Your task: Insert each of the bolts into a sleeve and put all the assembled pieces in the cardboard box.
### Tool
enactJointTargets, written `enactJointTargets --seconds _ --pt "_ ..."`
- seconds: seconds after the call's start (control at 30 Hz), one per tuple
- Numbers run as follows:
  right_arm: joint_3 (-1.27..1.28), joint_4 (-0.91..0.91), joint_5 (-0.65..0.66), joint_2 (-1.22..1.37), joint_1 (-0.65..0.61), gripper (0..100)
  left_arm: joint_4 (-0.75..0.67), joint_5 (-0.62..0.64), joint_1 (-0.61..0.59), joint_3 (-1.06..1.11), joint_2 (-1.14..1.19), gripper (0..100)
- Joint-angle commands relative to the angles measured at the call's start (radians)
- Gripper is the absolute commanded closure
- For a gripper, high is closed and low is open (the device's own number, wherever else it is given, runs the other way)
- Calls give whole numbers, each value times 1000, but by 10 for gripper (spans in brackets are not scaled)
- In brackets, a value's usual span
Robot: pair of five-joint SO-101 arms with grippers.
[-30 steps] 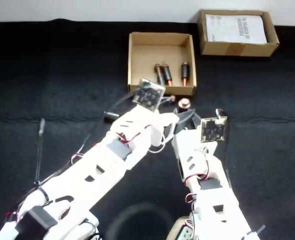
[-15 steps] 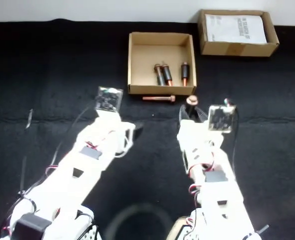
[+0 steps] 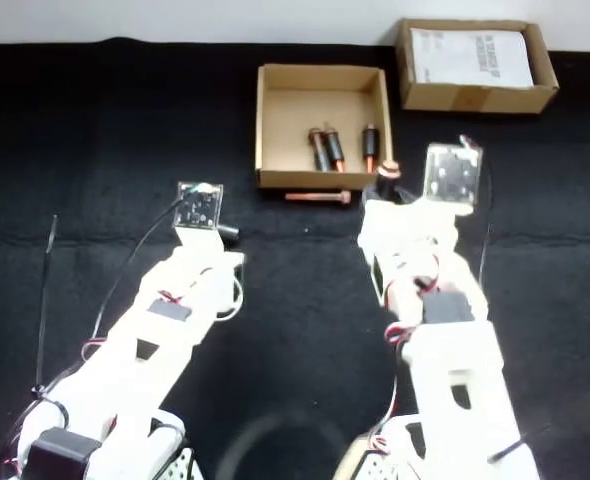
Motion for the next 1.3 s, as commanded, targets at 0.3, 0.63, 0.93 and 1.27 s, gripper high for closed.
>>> enactJointTargets --seconds 0.3,0.63,0.93,1.27 --pt "-456 186 -11 292 2 991 0 6 -102 -36 -18 992" --pt "-734 265 -6 605 4 991 0 8 -137 -77 8 992" --pt "-1003 266 -5 898 4 991 213 141 -191 -326 217 992" --pt "-1360 268 -3 1234 4 991 370 140 -193 -458 298 992"
